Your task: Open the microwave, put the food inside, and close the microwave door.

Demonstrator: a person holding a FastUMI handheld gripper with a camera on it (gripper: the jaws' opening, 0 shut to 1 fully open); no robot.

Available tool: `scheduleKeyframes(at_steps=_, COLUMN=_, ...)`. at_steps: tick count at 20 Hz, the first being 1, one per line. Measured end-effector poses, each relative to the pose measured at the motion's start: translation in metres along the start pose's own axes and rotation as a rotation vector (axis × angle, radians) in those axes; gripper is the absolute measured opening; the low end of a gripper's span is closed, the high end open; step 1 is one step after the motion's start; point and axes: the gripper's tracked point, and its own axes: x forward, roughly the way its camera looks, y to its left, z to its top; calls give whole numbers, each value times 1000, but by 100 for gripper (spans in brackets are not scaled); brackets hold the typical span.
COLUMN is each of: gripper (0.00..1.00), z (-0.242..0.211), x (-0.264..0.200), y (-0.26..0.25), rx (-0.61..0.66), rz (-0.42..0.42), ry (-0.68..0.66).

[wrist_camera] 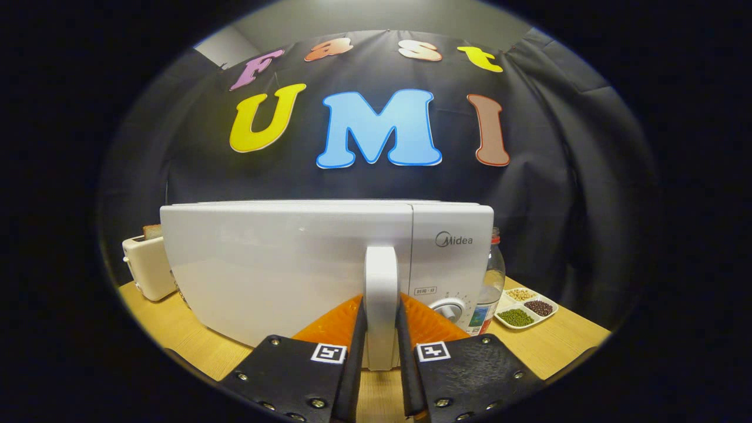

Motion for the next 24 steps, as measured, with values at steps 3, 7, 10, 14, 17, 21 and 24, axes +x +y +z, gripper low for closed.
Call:
scheduleKeyframes(at_steps=3, gripper=23, z=-1, x=0, y=1, rx=17, rz=32, ry=17)
scheduleKeyframes(at_steps=7, gripper=13, z=-2, x=-1, y=0, rx=29, rz=50, ry=21)
scheduleKeyframes(at_steps=10, gripper=14, z=-1, x=-2, y=2, rx=56, rz=92, ry=34)
scheduleKeyframes(at_steps=14, gripper=13, z=-2, x=-16, y=5, rx=49, rz=109, ry=62)
scheduleKeyframes(at_steps=17, gripper=13, z=-6, x=-47, y=9, rx=-17, rz=118, ry=59)
scheduleKeyframes(at_steps=21, gripper=13, z=-10, x=-93, y=25, rx=-16, rz=160, ry=81)
scheduleKeyframes(at_steps=24, gripper=13, z=-12, x=-126, y=40, rx=-19, rz=188, ry=76)
